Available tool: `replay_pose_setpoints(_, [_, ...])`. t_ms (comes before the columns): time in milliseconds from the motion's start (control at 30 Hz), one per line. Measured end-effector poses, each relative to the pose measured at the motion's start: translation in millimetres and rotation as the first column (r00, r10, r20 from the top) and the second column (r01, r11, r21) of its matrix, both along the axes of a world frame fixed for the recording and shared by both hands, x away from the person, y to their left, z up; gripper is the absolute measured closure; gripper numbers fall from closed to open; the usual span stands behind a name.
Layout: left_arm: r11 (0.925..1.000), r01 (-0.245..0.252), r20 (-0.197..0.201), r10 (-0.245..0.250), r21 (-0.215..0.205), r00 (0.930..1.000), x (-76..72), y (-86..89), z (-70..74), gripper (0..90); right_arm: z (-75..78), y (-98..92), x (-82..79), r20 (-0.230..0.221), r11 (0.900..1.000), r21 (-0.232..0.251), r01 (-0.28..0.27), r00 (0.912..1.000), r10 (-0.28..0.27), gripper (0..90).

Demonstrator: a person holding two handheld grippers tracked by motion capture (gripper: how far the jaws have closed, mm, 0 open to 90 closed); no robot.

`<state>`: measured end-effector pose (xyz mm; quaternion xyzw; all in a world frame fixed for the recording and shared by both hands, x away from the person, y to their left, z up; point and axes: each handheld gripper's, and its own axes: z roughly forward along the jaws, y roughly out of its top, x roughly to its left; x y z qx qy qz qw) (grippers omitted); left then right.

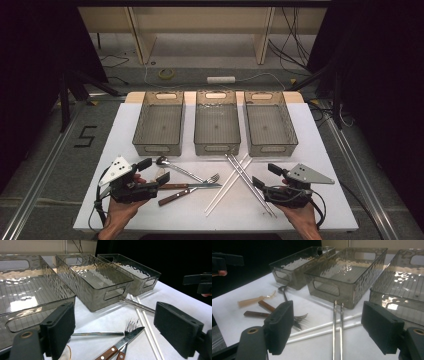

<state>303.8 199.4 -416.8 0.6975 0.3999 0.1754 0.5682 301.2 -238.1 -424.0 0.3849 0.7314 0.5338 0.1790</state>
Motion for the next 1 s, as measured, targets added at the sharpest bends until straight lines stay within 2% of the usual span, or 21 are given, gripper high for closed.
replay_pose_setpoints(133, [1.0000, 0.002, -0.002, -0.002, 0.000, 1.0000, -0.1, 0.0, 0.1, 16.7, 0.5, 0.1, 1.5, -0.013, 1.000, -0.020, -0.003, 0.9999, 0.003, 28.5])
replay_pose_setpoints(400, [1.0000, 0.002, -0.004, -0.002, -0.002, 1.0000, -0.1, -0.5, 0.3, 16.7, 3.4, -0.6, 8.1, -0.074, 0.998, -0.056, -0.006, 0.9973, 0.002, 29.3])
replay_pose_setpoints(800, [1.0000, 0.003, -0.002, -0.003, -0.001, 1.0000, -0.1, -0.5, 0.6, 16.7, 6.8, -1.0, 11.6, -0.078, 0.997, -0.080, -0.005, 0.9970, -0.002, 33.0])
replay_pose_setpoints(833, [1.0000, 0.002, -0.002, -0.002, -0.001, 1.0000, -0.3, -0.5, 0.7, 16.7, 10.1, -1.4, 15.2, -0.096, 0.994, -0.104, -0.026, 0.9952, 0.016, 34.1])
replay_pose_setpoints(867, [1.0000, 0.002, -0.001, -0.002, 0.001, 1.0000, -0.3, -0.6, 0.6, 16.7, 10.1, -1.4, 15.2, -0.096, 0.994, -0.104, -0.026, 0.9952, 0.016, 34.1])
replay_pose_setpoints(900, [1.0000, 0.002, -0.001, -0.002, 0.002, 1.0000, -0.2, -0.6, 0.5, 16.7, 11.4, -1.0, 18.5, -0.120, 0.992, -0.119, -0.037, 0.9925, 0.023, 34.1])
replay_pose_setpoints(933, [1.0000, 0.001, -0.001, -0.001, 0.003, 1.0000, -0.1, -0.7, 0.4, 16.7, 12.9, -0.5, 25.0, -0.162, 0.987, -0.153, -0.055, 0.9863, 0.030, 37.8])
replay_pose_setpoints(1000, [1.0000, 0.001, 0.000, -0.001, 0.003, 1.0000, -0.2, -0.8, 0.5, 16.7, 13.3, -0.1, 28.0, -0.175, 0.983, -0.170, -0.068, 0.9838, 0.038, 39.2])
